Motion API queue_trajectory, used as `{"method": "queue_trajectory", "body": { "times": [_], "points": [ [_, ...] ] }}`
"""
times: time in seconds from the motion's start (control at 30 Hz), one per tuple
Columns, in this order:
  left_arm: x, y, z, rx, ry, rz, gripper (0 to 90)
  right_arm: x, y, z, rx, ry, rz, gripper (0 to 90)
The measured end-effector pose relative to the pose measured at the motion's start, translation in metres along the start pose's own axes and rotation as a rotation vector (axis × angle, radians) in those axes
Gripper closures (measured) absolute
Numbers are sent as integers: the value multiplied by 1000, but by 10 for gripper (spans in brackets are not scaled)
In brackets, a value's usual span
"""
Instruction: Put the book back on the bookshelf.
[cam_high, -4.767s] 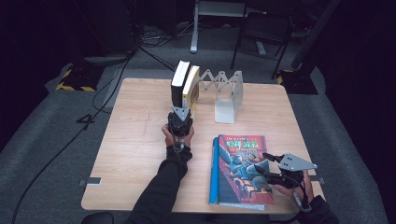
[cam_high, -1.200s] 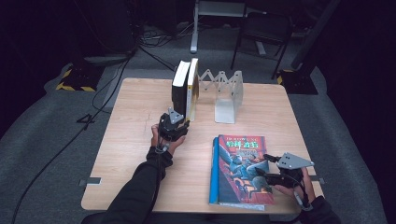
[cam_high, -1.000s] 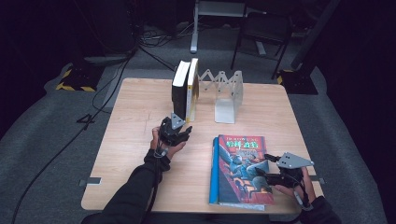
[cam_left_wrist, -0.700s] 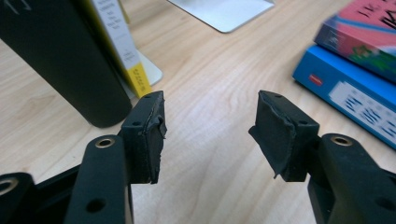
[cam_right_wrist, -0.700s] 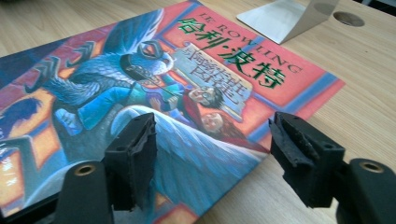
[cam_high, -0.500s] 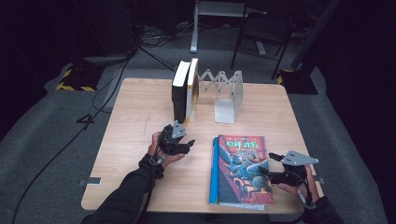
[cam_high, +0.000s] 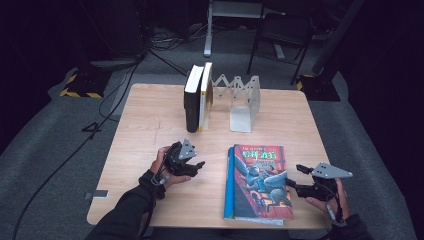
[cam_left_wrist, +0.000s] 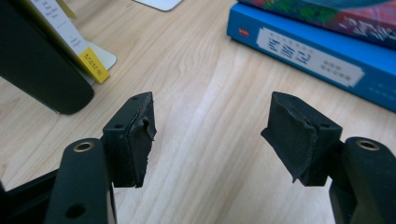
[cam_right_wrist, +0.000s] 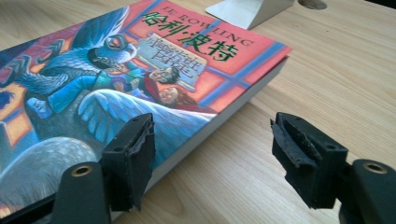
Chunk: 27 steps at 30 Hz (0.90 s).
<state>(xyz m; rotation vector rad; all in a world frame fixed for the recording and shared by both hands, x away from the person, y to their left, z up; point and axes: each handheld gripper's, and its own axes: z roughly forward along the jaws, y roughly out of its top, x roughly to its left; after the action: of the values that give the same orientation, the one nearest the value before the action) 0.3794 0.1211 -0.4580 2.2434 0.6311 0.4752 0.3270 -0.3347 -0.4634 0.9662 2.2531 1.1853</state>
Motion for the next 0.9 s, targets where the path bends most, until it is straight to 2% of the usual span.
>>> {"method": "queue_trajectory", "body": {
  "times": [0.1, 0.23, 0.43, 0.53, 0.63, 0.73, 0.87, 0.9],
  "points": [
    [-4, -6, -6, 7, -17, 5, 322, -3, -2, -4, -5, -8, 5, 305],
    [-8, -15, -13, 26, -29, 26, 316, -4, -6, -5, 14, -15, 13, 315],
    [-14, -26, -20, 53, -37, 33, 264, 0, -9, -5, 47, -21, -18, 320],
    [-23, -39, -22, 80, -73, 24, 249, 0, -12, -7, 66, -10, -21, 325],
    [-30, -47, -22, 96, -91, 26, 247, 2, -12, -9, 57, -3, -17, 328],
    [-41, -56, -24, 115, -124, 17, 234, 7, -9, -18, 42, 8, 17, 336],
    [-52, -59, -28, 116, -153, 30, 226, 11, -6, -25, 20, 15, 30, 334],
    [-56, -61, -29, 111, -167, 29, 221, 14, -5, -29, 6, 30, 42, 332]
  ]
}}
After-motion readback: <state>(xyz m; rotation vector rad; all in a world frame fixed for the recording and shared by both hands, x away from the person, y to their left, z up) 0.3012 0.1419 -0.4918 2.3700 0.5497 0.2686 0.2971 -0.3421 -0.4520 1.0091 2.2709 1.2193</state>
